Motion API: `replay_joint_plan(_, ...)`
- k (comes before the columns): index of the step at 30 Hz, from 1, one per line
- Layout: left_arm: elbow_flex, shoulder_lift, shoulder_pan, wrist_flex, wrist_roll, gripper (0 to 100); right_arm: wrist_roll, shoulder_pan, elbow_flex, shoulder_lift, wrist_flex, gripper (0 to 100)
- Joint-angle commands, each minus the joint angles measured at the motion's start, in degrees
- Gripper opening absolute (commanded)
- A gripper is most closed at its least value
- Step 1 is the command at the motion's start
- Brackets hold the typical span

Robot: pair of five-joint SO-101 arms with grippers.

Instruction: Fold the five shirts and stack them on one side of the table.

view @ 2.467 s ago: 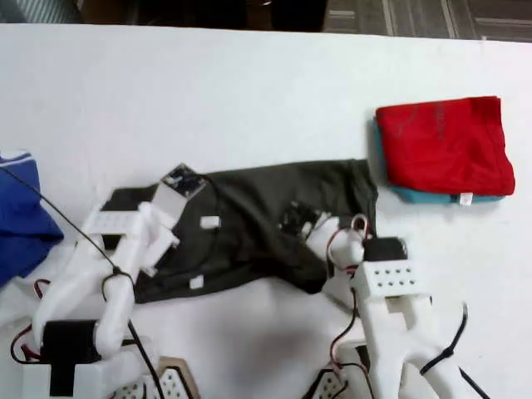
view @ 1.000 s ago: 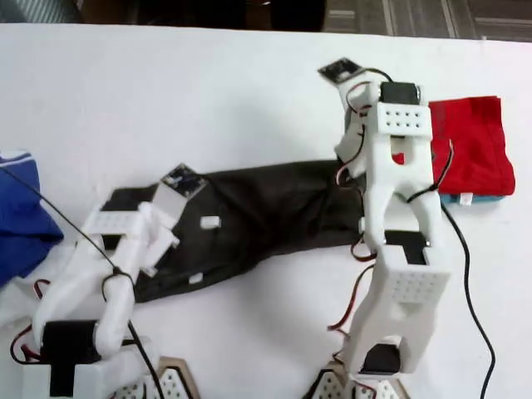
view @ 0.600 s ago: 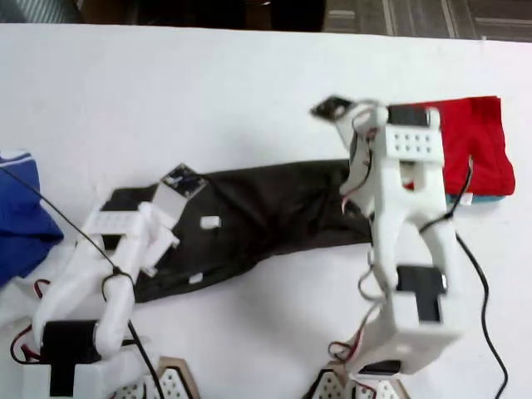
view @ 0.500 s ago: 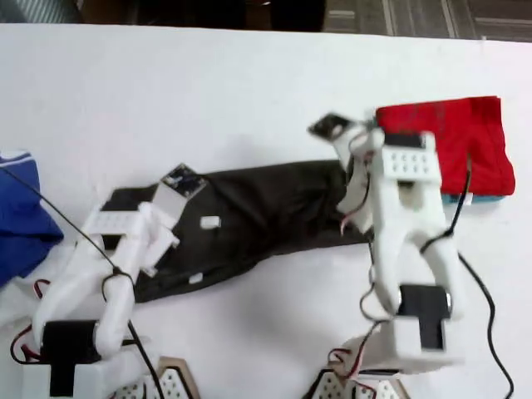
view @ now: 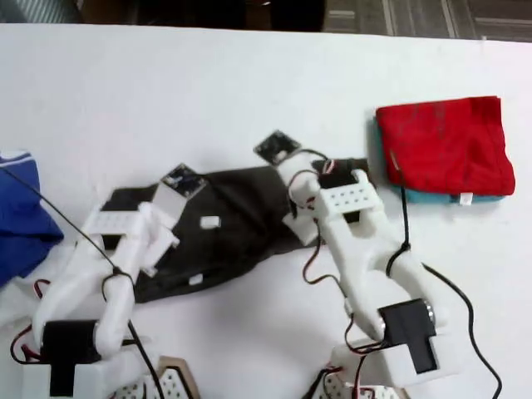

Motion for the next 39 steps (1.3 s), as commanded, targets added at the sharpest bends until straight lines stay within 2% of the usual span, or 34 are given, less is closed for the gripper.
replay_joint_plan(1,0.5,-0.4,0.4,-0.4,0.5,3,-4.1,0.7,-0.4,-3.7,-6.6,2.2)
replay_joint_plan(5,0.5,-0.4,0.4,-0.4,0.5,3,-10.7,1.1,-2.5,-3.6,-9.0,2.4)
replay_joint_plan(10,0.5,-0.4,0.4,-0.4,0.5,3,-12.0,1.1,-3.1,-3.9,-8.8,2.4)
replay_joint_plan(19,0.6,-0.4,0.4,-0.4,0.5,3,-11.5,9.5,-7.5,-8.2,8.3,2.1)
replay_joint_plan(25,0.5,-0.4,0.4,-0.4,0.5,3,-11.7,4.0,-7.3,-3.4,9.2,2.1)
replay_joint_plan(32,0.5,-0.4,0.4,-0.4,0.5,3,-12.0,-2.2,-7.7,6.4,3.0,2.1)
replay_joint_plan(39,0.6,-0.4,0.4,-0.4,0.5,3,-12.1,-2.6,-10.9,4.5,0.4,2.1)
